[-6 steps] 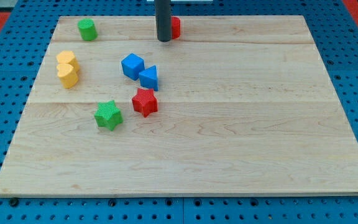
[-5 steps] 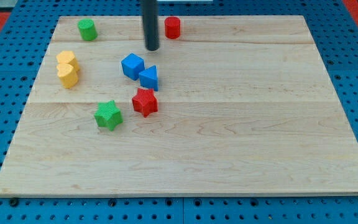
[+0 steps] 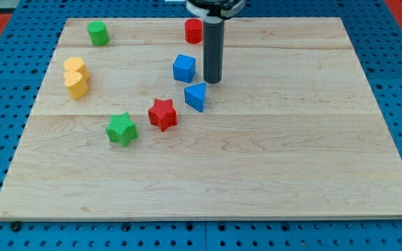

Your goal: Move the blue cube to the center right

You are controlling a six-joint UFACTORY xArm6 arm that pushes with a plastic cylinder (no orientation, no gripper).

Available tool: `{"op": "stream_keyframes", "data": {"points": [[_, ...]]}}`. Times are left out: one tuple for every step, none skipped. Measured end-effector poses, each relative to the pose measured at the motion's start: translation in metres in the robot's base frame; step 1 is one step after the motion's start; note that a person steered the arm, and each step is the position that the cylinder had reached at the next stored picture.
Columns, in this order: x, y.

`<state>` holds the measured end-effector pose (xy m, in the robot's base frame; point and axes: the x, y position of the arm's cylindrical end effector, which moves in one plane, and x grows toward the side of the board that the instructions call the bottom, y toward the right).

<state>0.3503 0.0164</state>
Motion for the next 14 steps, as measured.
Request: {"op": "stream_keyframes", "data": {"points": [[0.009,-0.025],[0.014,-0.061],[0.009,-0.084],[0.009,-0.093],[0.009,-0.106],[0.009,-0.108],[0.010,-0.136],[0.006,-0.151],[-0.002,-0.155],[-0.015,-0.089],[-0.035,-0.030],[-0.056,-0.053],[-0.063,-0.037],[-0.063,0.052]]}}
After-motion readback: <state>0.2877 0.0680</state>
